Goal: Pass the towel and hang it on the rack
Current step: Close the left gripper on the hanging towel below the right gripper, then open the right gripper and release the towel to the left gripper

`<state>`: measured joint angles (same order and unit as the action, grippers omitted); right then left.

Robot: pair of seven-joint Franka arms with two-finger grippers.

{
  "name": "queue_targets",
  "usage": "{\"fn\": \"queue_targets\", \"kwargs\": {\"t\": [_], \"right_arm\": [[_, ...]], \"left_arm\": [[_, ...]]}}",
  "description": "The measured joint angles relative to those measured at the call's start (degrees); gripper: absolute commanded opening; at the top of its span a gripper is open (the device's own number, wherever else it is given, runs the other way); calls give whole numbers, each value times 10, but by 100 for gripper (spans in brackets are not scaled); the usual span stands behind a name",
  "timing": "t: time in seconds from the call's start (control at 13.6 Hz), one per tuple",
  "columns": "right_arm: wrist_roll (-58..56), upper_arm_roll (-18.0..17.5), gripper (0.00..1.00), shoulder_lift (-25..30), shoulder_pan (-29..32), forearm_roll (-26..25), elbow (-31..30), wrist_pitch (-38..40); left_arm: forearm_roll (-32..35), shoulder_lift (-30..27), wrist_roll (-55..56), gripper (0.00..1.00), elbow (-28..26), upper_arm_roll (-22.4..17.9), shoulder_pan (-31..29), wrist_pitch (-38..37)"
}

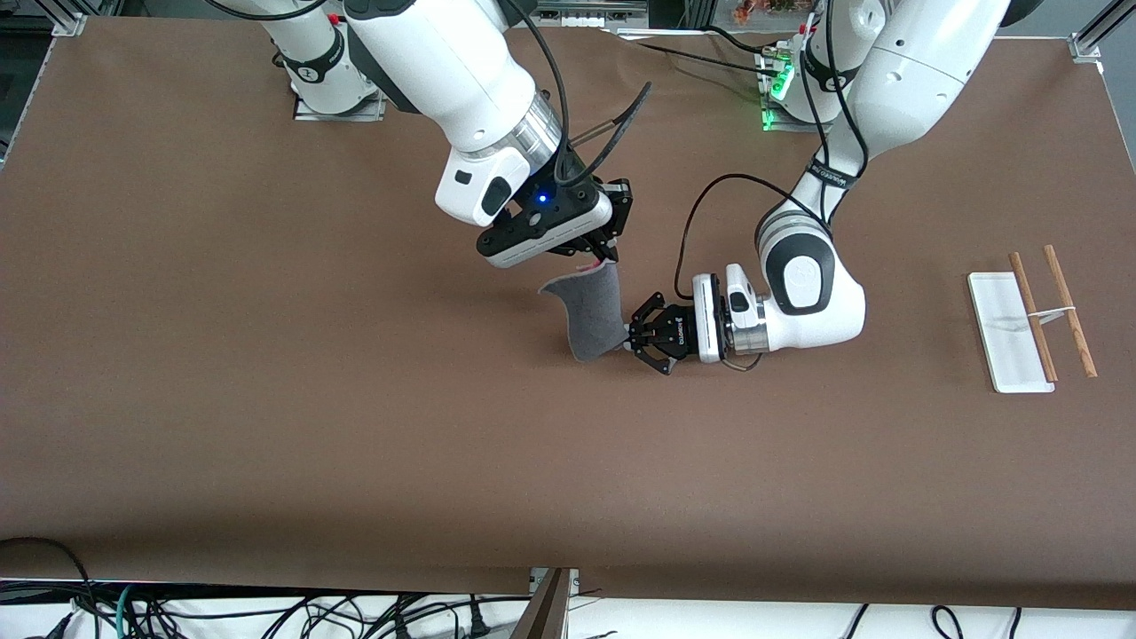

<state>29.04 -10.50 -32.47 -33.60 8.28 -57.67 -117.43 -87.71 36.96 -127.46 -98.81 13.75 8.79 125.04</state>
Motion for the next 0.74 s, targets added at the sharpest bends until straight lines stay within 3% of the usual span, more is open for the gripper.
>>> {"fn": "queue_targets", "kwargs": {"t": [0.29,0.74], "right_arm": [[0,2,100,0,11,0,0,1],[-42,6,100,-1,64,-2,-2,57]], "left_arm": [[19,-13,4,0,2,-4,-3,0],[230,-75,154,0,8,-4,-20,0]]}}
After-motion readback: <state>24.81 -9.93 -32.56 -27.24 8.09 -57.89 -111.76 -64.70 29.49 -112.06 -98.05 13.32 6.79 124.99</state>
